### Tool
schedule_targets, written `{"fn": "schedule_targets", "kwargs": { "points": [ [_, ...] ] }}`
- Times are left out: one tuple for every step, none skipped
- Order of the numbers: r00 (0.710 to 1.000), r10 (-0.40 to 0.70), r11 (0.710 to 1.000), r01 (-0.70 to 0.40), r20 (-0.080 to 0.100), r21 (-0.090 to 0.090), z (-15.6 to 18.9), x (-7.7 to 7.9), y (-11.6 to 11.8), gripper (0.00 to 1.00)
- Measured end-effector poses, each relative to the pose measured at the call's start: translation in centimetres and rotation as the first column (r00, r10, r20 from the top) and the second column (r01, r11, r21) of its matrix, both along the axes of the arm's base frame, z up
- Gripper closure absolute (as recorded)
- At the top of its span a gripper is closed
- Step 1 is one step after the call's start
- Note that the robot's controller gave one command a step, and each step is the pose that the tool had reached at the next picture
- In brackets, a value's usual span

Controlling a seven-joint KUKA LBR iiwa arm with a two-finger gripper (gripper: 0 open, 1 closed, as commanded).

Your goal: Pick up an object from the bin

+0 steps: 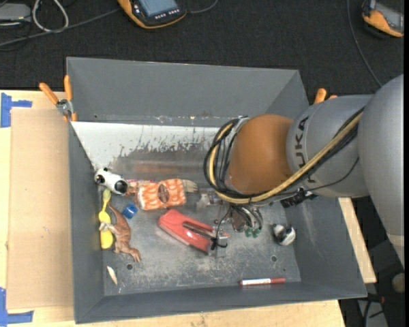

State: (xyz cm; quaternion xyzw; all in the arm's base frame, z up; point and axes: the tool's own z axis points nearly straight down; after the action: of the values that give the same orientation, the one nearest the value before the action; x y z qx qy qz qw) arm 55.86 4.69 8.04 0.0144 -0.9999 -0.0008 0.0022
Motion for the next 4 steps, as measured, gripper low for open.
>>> {"fn": "schedule_targets", "kwargs": {
  "points": [
    [0.999,0.046,0.999,-0.047,0.010,0.005,0.0,-0.9,-1.5,1.00],
    [0.999,0.045,0.999,-0.045,0.010,0.006,0.0,-0.9,-1.5,1.00],
    [0.998,0.064,0.998,-0.064,0.008,0.006,2.1,-1.9,-4.3,1.00],
    [0.998,0.063,0.998,-0.063,0.005,0.008,2.5,-3.4,-10.4,1.00]
  ]
}}
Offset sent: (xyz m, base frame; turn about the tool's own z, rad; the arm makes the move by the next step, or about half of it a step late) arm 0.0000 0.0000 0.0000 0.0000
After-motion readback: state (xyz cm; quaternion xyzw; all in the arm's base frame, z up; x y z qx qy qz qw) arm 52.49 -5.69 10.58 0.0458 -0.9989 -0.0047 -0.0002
